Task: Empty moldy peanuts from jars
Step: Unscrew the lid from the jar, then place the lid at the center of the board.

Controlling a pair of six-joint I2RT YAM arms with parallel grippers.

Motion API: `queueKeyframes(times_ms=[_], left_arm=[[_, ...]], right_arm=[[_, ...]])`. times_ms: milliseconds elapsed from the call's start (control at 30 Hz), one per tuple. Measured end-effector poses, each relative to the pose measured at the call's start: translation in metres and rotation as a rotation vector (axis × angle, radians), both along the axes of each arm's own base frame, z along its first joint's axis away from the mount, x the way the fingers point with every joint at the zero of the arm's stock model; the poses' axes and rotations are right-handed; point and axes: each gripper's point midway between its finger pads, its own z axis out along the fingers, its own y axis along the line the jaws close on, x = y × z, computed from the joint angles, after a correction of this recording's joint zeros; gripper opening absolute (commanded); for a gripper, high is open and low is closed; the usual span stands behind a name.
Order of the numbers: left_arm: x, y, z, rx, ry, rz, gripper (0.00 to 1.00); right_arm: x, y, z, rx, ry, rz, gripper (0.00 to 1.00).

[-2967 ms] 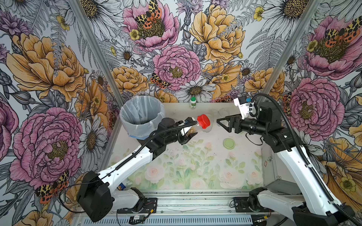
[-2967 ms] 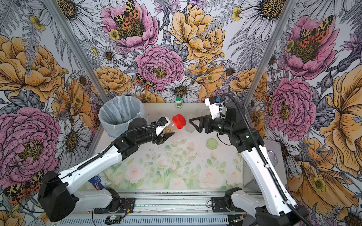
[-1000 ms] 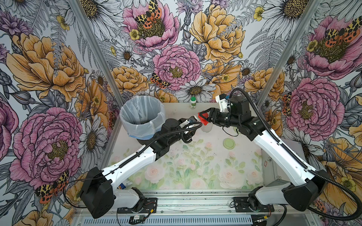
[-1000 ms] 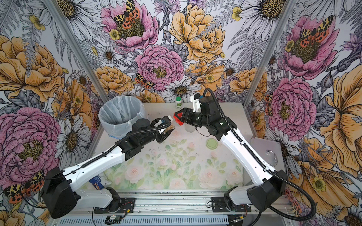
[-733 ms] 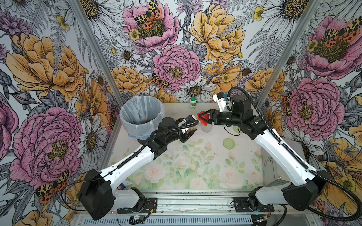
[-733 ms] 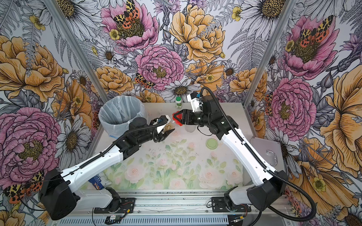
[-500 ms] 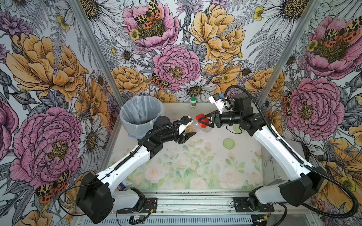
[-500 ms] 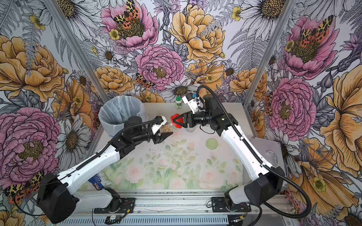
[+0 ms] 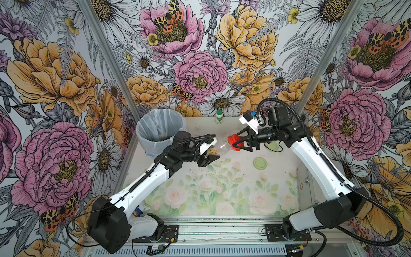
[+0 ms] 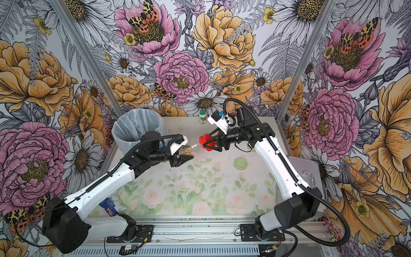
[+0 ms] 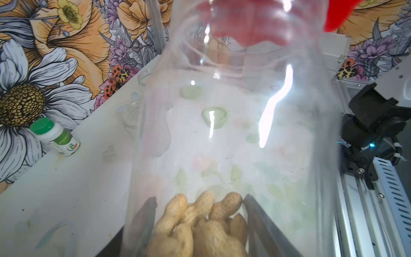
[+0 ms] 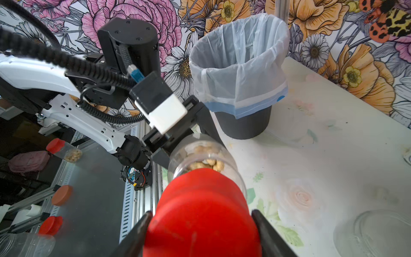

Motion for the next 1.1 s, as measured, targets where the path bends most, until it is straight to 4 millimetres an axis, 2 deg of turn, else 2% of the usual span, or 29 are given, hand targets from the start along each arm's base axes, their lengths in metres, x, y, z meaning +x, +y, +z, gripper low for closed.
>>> queueKeyframes(times_ms=[100, 200, 333, 400, 500, 633, 700, 933, 1100], left_arm=[[0.008, 0.008, 0.001, -0.002, -0.002, 0.029, 0.15], [0.008, 0.008, 0.003, -0.004, -0.005, 0.03, 0.15], [0.01, 0.009, 0.003, -0.003, -0.003, 0.043, 0.17], [0.012, 0.01, 0.003, -0.002, -0.006, 0.057, 0.18], [0.016, 0.012, 0.004, 0.0, -0.005, 0.083, 0.19], [0.021, 0.013, 0.011, 0.004, -0.024, 0.113, 0.2], [0.024, 0.012, 0.02, 0.001, -0.045, 0.122, 0.2], [0.028, 0.01, 0.048, -0.006, -0.105, 0.153, 0.21], [0.032, 0.018, 0.057, 0.025, -0.116, 0.206, 0.22]], right_arm=[[-0.005, -0.003, -0.006, -0.024, 0.016, 0.011, 0.52], [-0.004, -0.005, -0.012, -0.053, 0.025, 0.0, 0.52], [0.007, -0.015, -0.023, -0.115, 0.034, -0.064, 0.51], [0.019, -0.023, -0.033, -0.149, 0.062, -0.129, 0.52], [0.038, -0.037, -0.067, -0.208, 0.139, -0.252, 0.52], [0.053, -0.057, -0.134, -0.309, 0.283, -0.427, 0.53], [0.058, -0.067, -0.159, -0.349, 0.33, -0.506, 0.53], [0.085, -0.089, -0.217, -0.429, 0.413, -0.74, 0.51], [0.099, -0.102, -0.257, -0.496, 0.466, -0.855, 0.52]])
